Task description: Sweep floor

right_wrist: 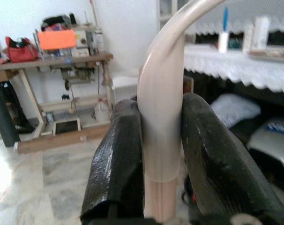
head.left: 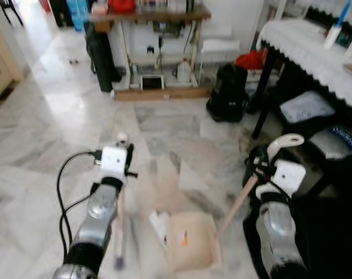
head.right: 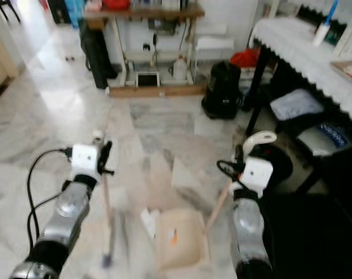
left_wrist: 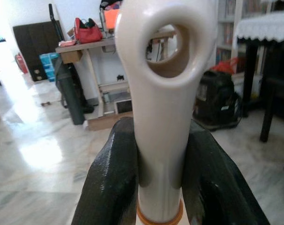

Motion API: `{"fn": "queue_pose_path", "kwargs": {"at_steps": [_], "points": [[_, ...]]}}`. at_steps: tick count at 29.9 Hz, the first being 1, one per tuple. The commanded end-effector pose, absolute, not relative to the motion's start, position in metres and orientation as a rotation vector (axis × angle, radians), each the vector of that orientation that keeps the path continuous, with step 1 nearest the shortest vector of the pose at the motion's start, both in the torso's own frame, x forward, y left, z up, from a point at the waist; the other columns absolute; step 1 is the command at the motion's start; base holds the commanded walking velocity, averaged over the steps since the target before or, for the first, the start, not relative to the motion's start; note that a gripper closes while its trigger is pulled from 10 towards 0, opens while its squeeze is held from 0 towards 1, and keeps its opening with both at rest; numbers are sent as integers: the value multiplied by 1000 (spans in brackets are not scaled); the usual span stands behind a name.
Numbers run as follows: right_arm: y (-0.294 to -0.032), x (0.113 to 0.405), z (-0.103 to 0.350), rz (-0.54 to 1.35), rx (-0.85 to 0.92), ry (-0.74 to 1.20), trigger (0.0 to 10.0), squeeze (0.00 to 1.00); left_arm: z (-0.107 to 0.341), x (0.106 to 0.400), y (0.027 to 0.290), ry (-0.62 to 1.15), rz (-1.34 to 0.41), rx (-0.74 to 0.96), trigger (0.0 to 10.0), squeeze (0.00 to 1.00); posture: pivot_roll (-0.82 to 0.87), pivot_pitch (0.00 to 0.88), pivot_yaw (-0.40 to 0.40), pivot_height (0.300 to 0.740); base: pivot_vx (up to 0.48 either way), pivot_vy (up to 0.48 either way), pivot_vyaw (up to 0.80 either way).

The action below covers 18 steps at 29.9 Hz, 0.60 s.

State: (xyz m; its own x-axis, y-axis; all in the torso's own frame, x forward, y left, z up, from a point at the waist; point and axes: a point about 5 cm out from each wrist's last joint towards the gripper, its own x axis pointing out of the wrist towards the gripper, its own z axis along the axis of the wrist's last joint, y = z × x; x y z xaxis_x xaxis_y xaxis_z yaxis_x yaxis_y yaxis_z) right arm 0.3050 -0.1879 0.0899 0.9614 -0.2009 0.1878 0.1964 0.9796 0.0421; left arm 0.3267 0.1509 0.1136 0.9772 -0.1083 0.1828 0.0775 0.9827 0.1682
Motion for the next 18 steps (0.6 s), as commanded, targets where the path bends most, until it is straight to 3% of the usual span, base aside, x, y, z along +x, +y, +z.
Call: {"fn": "queue_pose_path", "kwargs": {"at_steps": [1, 18], "points": [[-181, 308, 97, -171, 20, -221, 10000, 0, 124, 329, 161, -238, -76, 203, 10000, 0, 101, 0, -31, 740, 390, 0, 0], [-182, 307, 97, -174, 25, -229, 10000, 0, 125, 330, 161, -240, -74, 199, 10000, 0, 99, 0, -30, 740, 386, 0, 0]]}}
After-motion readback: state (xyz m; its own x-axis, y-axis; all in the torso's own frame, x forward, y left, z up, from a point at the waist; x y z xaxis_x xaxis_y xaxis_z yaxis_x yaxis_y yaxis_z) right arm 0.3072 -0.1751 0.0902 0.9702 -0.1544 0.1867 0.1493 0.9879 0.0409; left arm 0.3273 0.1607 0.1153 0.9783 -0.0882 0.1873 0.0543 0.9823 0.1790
